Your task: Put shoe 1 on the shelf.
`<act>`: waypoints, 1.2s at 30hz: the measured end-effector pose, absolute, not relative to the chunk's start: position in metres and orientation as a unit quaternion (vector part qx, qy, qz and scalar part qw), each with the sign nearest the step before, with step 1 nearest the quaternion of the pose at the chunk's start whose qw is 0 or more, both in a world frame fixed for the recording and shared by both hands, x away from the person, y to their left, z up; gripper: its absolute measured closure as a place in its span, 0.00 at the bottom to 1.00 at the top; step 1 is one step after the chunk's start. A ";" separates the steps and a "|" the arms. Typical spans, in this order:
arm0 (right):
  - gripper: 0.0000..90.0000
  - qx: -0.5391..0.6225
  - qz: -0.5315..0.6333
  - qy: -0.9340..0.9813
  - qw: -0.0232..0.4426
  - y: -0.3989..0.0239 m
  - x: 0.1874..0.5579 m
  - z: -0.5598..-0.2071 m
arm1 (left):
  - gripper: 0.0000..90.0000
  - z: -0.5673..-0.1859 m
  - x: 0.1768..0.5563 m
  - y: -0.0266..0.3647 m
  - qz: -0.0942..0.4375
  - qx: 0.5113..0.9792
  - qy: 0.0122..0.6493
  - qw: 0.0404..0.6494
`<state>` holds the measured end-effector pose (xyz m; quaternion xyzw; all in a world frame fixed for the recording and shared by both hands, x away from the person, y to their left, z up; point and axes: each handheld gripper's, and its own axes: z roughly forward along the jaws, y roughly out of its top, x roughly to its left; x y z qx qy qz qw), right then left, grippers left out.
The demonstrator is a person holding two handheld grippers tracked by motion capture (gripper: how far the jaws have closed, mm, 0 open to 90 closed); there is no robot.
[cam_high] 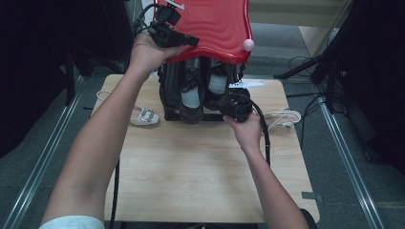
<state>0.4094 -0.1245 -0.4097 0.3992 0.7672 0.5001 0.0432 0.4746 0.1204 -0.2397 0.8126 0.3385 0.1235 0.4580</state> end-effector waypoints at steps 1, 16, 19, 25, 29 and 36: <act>1.00 0.404 0.505 0.762 0.043 -0.124 0.411 -0.410 | 1.00 -0.240 0.475 0.120 0.124 0.813 0.338 0.458; 1.00 0.428 0.478 0.763 0.078 -0.127 0.433 -0.415 | 1.00 -0.240 0.475 0.120 0.130 0.814 0.336 0.456; 1.00 0.427 0.492 0.756 0.063 -0.135 0.416 -0.419 | 1.00 -0.239 0.472 0.120 0.138 0.817 0.339 0.445; 1.00 0.351 0.477 0.805 0.028 -0.147 0.327 -0.443 | 1.00 -0.240 0.472 0.121 0.144 0.819 0.337 0.441; 1.00 0.351 0.420 0.836 0.040 -0.129 0.329 -0.477 | 1.00 -0.240 0.472 0.120 0.147 0.817 0.339 0.443; 1.00 0.368 0.432 0.823 0.020 -0.131 0.338 -0.482 | 1.00 -0.241 0.473 0.120 0.148 0.817 0.336 0.445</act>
